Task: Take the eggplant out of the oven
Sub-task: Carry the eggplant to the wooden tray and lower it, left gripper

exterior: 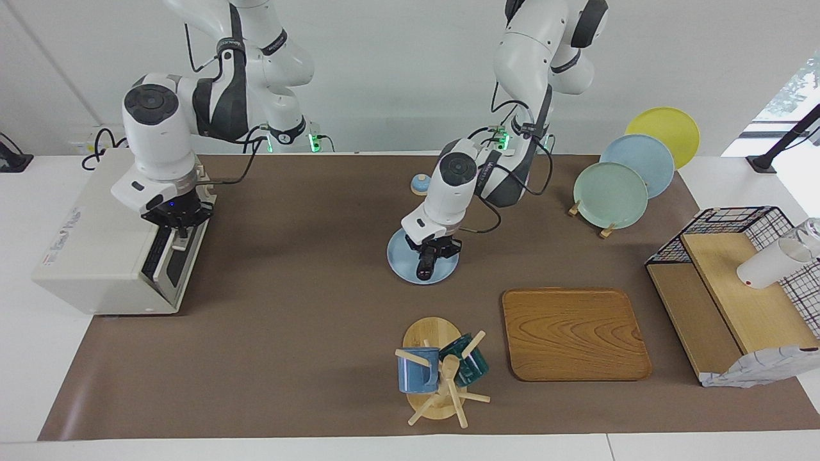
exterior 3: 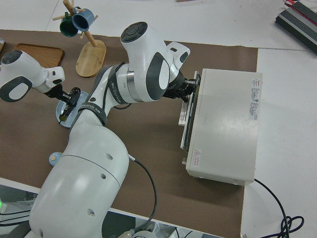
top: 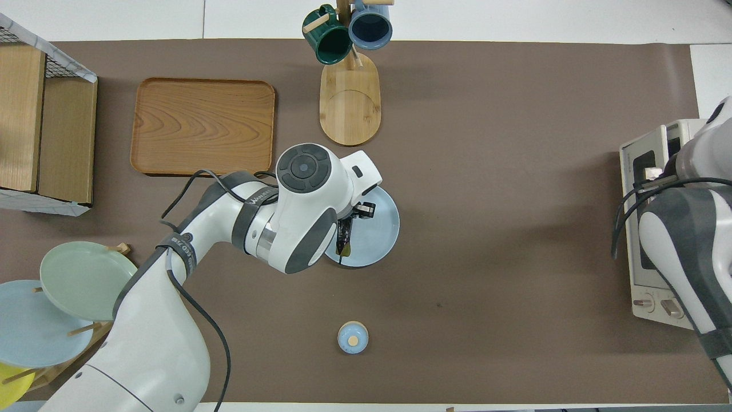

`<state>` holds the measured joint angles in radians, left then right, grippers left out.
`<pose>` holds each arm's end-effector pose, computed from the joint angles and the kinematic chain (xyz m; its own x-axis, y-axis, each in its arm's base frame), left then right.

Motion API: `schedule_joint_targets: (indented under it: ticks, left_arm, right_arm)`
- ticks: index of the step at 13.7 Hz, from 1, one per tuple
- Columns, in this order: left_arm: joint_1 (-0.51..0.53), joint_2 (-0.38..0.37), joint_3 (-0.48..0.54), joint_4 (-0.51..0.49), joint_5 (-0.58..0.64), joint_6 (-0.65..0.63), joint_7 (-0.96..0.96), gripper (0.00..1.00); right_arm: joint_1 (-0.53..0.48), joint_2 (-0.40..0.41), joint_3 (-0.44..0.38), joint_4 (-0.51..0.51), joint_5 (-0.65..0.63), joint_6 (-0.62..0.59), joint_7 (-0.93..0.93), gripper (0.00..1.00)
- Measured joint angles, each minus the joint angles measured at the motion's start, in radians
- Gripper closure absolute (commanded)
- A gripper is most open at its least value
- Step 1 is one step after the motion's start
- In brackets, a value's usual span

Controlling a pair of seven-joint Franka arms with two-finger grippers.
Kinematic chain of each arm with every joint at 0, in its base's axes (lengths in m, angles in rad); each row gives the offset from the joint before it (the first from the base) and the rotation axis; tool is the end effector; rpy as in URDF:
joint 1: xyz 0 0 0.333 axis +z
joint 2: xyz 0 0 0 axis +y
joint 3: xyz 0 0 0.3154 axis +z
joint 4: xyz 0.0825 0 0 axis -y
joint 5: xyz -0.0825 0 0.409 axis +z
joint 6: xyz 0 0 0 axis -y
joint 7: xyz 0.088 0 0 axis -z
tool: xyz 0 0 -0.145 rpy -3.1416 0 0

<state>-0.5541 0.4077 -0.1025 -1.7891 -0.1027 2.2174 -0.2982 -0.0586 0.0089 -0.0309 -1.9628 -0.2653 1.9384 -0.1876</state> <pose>0.5303 -0.4126 0.2758 0.9581 -0.2857 -0.0196 -0.2812 -0.9517 0.1232 0.5739 -0.0788 0.4195 0.9785 0.1858 -0.0892 0.2017 -0.9523 0.2291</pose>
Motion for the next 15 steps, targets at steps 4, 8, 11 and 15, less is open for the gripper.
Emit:
schedule_joint_targets:
  ticks: [4, 8, 11, 15]
  left_arm:
    - [0.104, -0.047, 0.004, 0.105, 0.000, -0.144, 0.009, 1.00]
    - [0.296, -0.012, 0.008, 0.265, 0.000, -0.279, 0.085, 1.00]
    - [0.421, 0.093, 0.009, 0.367, 0.000, -0.293, 0.183, 1.00]
    - [0.500, 0.265, 0.011, 0.510, 0.023, -0.241, 0.241, 1.00]
  right_arm:
    - [0.004, 0.003, -0.007, 0.212, 0.132, -0.266, -0.004, 1.00]
    - [0.011, 0.006, 0.006, 0.323, 0.146, -0.377, 0.005, 1.00]
    - [0.014, 0.020, 0.016, 0.325, 0.150, -0.386, 0.020, 0.96]
    - [0.092, 0.022, -0.040, 0.326, 0.152, -0.411, 0.044, 0.00]
